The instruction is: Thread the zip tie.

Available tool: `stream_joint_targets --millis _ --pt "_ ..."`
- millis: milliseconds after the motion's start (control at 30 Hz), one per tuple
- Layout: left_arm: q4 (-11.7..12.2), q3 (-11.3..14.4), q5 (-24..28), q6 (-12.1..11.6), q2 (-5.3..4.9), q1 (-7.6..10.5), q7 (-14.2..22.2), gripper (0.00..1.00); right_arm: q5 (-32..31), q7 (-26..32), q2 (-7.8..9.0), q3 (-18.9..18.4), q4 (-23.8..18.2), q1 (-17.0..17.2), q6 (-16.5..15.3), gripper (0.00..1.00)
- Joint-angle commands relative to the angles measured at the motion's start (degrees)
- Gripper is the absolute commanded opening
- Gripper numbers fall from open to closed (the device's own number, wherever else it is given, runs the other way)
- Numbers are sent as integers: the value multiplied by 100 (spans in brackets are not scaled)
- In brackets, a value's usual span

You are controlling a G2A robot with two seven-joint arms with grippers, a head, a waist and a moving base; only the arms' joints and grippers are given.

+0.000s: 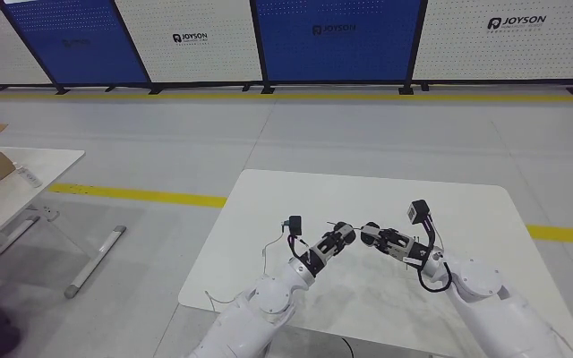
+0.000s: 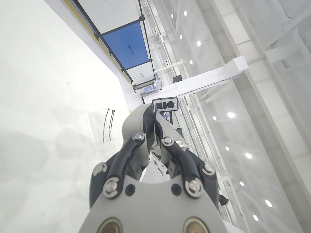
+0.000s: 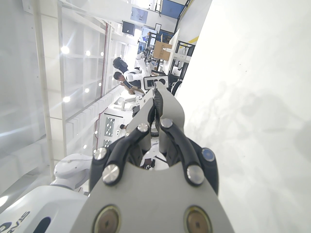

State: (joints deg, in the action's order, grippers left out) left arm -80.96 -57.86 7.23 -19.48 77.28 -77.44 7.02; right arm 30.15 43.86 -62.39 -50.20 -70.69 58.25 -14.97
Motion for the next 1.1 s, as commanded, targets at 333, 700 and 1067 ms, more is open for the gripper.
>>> stream_joint_targets --millis 333,700,1067 --pt "8 -151 111 79 -58 -77 307 0 69 620 124 -531 -110 182 610 100" --pt "-76 -241 323 242 -104 -154 663 0 100 747 203 -819 -242 341 857 100" --pt "-56 -310 982 392 -133 -102 1378 0 -1045 818 358 -1100 -827 443 1090 100"
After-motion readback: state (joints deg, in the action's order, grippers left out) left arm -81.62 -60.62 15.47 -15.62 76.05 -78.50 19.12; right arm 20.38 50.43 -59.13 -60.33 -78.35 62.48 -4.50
